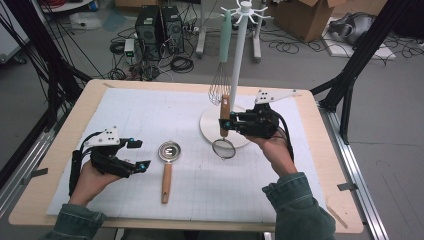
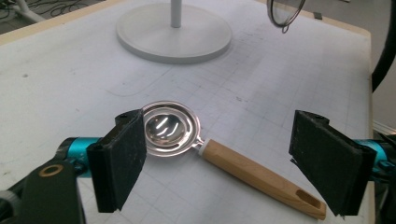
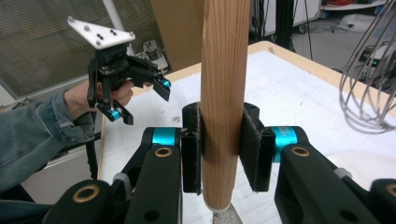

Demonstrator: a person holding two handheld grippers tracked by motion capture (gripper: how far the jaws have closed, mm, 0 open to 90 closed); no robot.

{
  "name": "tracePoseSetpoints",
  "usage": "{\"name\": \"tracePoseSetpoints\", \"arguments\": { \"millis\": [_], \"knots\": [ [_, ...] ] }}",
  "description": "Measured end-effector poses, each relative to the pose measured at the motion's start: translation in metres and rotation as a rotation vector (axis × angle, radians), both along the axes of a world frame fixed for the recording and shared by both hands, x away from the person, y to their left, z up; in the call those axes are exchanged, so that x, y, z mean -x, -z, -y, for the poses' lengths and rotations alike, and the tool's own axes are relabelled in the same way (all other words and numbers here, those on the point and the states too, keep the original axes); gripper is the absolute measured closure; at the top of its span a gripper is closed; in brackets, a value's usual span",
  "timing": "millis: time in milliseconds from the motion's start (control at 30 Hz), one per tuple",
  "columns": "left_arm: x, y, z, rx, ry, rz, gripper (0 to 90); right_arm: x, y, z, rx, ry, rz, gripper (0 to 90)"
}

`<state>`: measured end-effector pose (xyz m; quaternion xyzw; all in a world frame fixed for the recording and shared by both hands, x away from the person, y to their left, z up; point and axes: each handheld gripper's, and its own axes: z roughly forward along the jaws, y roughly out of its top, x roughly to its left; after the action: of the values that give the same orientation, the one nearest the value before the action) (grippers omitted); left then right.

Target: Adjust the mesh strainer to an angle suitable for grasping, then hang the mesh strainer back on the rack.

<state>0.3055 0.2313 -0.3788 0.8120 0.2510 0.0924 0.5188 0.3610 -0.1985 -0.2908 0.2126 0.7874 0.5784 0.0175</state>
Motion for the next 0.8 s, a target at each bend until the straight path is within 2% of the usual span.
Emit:
{"name": "tracePoseSetpoints", "arguments": {
  "millis": [200, 400, 533, 800],
  "knots": [
    [-0.001, 0.001, -0.006, -0.009, -0.027, 0.004, 14.6, -0.010, -0.017, 0.003, 0.012, 0.002, 0.018, 72.2],
    [0.000, -0.002, -0.012, -0.015, -0.052, 0.010, 11.8, -0.017, -0.041, 0.004, 0.021, -0.001, 0.042, 72.2],
    [-0.001, -0.002, -0.013, -0.017, -0.059, 0.011, 11.3, -0.023, -0.057, 0.005, 0.012, -0.004, 0.059, 72.2],
    [0.000, -0.002, -0.015, -0.020, -0.066, 0.009, 10.2, -0.034, -0.080, 0.006, -0.010, 0.005, 0.070, 72.2]
  ]
}}
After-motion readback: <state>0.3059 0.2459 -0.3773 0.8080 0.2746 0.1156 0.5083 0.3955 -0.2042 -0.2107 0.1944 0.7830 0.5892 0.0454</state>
